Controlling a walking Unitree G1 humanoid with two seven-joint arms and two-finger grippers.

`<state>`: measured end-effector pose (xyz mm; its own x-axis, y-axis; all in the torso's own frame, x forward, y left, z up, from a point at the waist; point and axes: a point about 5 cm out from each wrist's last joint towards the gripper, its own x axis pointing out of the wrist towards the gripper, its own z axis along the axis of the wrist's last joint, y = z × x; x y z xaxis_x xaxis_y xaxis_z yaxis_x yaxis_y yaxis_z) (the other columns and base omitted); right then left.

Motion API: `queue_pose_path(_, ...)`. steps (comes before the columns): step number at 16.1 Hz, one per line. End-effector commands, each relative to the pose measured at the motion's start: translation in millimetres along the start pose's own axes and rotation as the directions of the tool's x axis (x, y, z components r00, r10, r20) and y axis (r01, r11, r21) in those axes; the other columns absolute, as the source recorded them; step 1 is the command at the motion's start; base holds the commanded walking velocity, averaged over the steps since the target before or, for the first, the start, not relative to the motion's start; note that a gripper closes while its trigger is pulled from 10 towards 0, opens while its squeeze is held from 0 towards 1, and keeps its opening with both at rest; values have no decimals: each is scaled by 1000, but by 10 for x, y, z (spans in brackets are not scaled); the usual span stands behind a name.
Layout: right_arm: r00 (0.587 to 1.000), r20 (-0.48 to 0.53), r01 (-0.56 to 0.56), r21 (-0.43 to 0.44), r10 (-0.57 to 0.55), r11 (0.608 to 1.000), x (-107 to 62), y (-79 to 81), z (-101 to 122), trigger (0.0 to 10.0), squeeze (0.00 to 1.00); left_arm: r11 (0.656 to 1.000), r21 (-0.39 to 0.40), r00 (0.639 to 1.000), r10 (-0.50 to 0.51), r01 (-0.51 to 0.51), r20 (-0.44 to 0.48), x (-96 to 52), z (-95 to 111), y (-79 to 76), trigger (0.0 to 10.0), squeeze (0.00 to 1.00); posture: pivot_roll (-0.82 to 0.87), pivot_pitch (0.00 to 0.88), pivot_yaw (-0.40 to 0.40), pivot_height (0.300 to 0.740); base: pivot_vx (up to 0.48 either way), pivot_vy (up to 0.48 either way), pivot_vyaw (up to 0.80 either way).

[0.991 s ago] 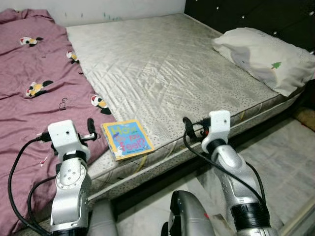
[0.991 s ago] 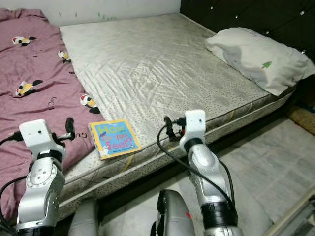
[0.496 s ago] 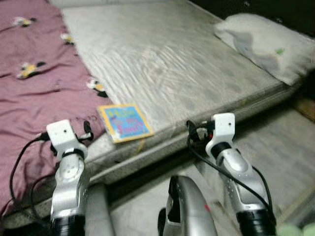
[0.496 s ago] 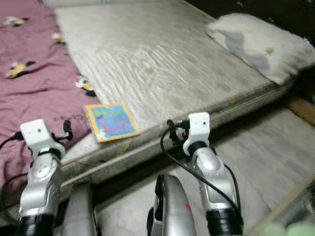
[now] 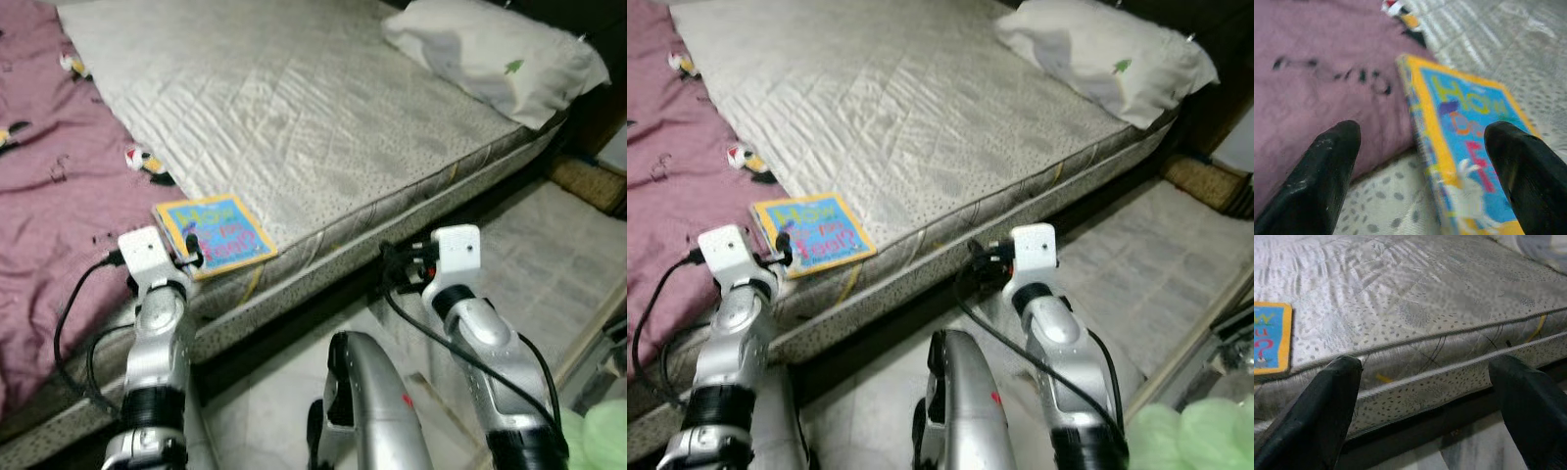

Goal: Clean up the room

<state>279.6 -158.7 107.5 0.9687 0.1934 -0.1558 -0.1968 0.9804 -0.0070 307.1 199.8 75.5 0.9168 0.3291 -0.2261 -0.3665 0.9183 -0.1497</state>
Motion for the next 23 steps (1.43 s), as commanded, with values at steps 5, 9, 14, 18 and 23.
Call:
queue_pose_path(5, 1000, 7, 19, 0, -19, 1000, -66, -52, 50, 10000, 0, 998, -61, 1000, 19, -20, -18, 21, -57, 14, 10000, 0, -121, 120, -109, 488, 0, 0, 0)
queue_pose_path(9, 1000, 4, -25, 7, 25, 1000, -125, -36, 83, 10000, 0, 993, -119, 997, -35, 26, -69, 138, -91, 19, 10000, 0, -138, 120, -112, 488, 0, 0, 0)
queue_pose_path(14, 921, 16, -387, 137, 388, 912, -308, 283, 214, 10000, 0, 977, -175, 976, -148, 120, -160, 201, -189, -108, 10000, 0, -161, 113, -107, 488, 0, 0, 0)
queue_pose_path(18, 879, -2, -471, 152, 476, 869, -370, 343, 230, 10000, 0, 947, -266, 945, -240, 178, -223, 241, -281, -153, 10000, 0, -166, 95, -101, 488, 0, 0, 0)
queue_pose_path(23, 836, -3, -541, 159, 549, 826, -398, 412, 279, 10000, 0, 891, -346, 897, -383, 294, -222, 289, -243, -207, 10000, 0, -173, 77, -102, 488, 0, 0, 0)
